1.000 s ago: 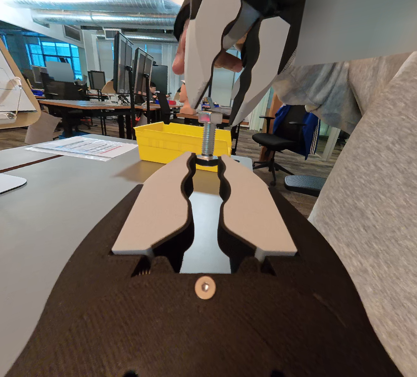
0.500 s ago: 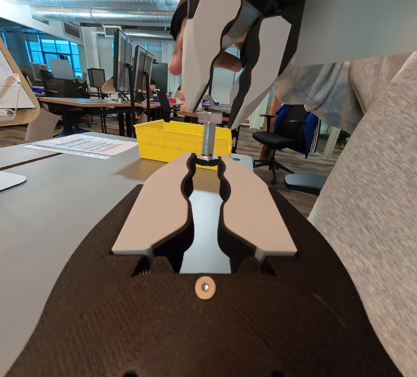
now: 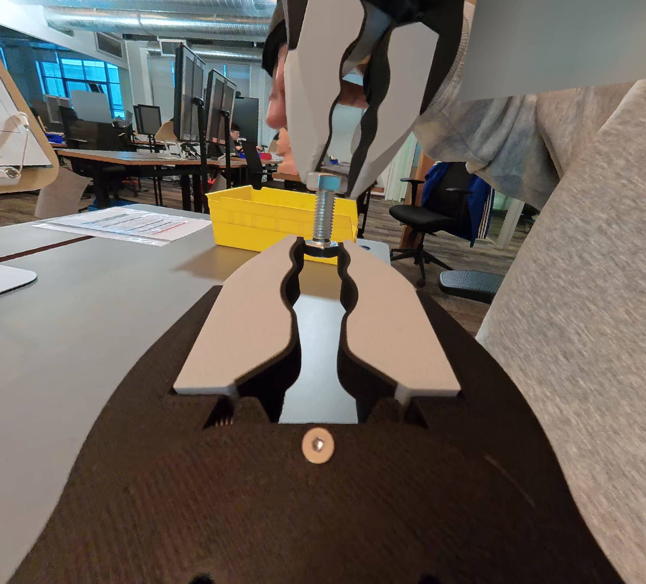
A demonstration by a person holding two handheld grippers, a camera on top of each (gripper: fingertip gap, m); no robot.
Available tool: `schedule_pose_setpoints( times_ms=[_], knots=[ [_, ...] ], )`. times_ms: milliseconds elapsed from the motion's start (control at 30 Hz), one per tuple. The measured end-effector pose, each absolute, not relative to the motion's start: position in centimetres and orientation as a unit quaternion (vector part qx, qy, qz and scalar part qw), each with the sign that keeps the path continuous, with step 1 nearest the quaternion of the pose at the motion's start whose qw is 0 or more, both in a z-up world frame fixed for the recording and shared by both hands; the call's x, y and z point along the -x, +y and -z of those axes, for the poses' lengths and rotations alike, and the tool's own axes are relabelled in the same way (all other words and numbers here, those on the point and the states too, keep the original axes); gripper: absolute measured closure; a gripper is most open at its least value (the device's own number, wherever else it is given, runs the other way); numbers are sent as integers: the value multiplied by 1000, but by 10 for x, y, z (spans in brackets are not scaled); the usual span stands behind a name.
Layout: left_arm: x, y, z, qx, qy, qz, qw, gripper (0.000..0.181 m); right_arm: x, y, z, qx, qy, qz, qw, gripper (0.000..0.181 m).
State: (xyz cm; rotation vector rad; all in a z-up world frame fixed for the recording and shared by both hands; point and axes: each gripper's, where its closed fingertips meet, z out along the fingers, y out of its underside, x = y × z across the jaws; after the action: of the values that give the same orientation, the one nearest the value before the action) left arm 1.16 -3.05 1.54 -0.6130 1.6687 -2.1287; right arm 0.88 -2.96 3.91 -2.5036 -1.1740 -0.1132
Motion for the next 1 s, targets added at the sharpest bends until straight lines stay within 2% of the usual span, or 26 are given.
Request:
schedule_pose_setpoints(
  times_ms=[167,400,633,967,1000],
  knots=[
    [-11,-33,-14,216,595,754,178,161,-6,-22,-46,878,-422,39,223,163],
    [-11,-33,-14,214,594,754,180,161,-1,-21,-40,876,-432,18,214,159],
    [-13,-29,-17,220,586,758,181,161,-5,-32,-37,892,-413,-2,186,162],
    [-12,-32,-14,219,594,753,182,162,18,-25,-43,875,-435,-29,212,162],
    [-12,-33,-13,216,596,752,182,161,18,-23,-42,873,-438,-21,215,158]
  ],
)
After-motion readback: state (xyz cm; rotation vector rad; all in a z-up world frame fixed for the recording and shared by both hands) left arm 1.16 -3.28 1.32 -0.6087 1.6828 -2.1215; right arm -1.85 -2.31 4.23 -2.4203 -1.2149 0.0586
